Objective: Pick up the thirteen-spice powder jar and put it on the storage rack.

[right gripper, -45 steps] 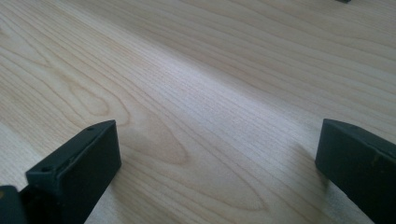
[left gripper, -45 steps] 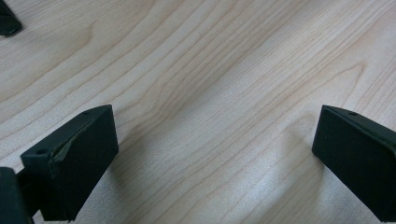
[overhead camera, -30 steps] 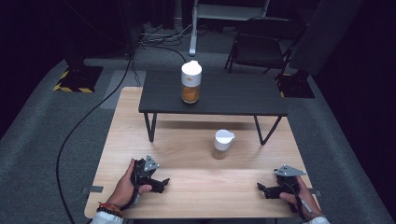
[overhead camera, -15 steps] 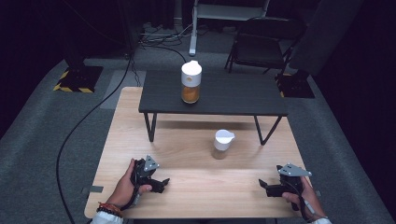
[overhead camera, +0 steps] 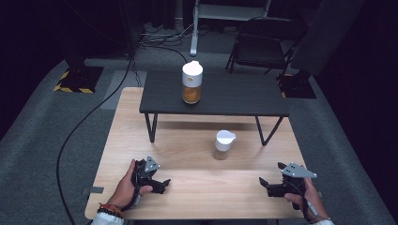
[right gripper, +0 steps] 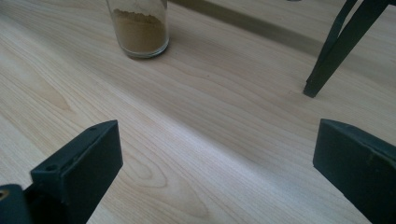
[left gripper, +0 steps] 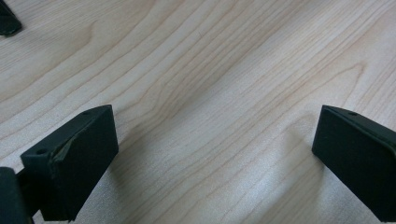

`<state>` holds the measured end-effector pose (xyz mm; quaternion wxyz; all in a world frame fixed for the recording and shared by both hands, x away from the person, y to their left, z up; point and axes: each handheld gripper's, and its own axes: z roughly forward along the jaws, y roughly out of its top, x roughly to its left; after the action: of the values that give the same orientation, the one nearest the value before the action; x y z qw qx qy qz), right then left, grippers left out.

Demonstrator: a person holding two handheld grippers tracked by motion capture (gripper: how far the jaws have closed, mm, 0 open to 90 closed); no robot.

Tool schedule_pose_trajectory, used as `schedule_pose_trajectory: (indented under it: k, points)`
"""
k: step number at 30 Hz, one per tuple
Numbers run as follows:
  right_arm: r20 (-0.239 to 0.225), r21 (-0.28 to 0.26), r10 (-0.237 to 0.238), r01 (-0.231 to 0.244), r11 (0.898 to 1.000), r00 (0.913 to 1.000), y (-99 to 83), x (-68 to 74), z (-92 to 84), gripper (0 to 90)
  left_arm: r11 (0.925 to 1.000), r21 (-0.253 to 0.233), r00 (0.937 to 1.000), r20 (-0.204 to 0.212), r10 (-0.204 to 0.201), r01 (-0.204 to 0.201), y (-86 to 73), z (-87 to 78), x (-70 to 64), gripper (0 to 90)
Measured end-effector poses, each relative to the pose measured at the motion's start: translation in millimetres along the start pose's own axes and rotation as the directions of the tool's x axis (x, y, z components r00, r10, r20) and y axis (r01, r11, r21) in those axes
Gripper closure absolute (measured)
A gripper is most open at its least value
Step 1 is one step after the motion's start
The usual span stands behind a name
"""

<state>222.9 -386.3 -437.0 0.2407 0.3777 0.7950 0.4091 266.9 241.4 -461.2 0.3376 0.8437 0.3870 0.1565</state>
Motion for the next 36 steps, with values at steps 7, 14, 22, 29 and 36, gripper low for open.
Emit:
schedule_pose_trajectory:
  k: [7,14,22,29,36]
  points:
    - [-0.008,-0.007,-0.009,0.009,1.0,0.9999,3.3,1.4,2.0,1.1,1.0,0.001,1.0,0.0,0.0,0.0,0.1,-0.1,-0.1,0.0]
    - [-0.023,-0.007,-0.009,0.009,1.0,0.9997,9.1,2.2,9.6,1.1,1.0,0.001,1.0,0.0,0.0,0.0,0.1,-0.1,0.0,0.0]
    - [-0.052,-0.008,-0.01,0.009,1.0,0.9986,17.5,4.6,27.4,1.1,1.0,0.001,1.0,-0.001,0.0,0.0,0.2,-0.1,-0.2,0.0]
    - [-0.063,-0.017,-0.012,0.011,1.0,0.9979,24.0,8.1,39.2,1.1,1.0,0.001,1.0,0.0,0.0,0.0,0.1,-0.1,-0.1,0.0]
    - [-0.1,-0.034,-0.011,0.007,0.999,0.9949,32.8,8.8,52.0,1.0,1.0,0.001,1.0,0.0,0.0,0.0,0.1,-0.1,0.0,0.0]
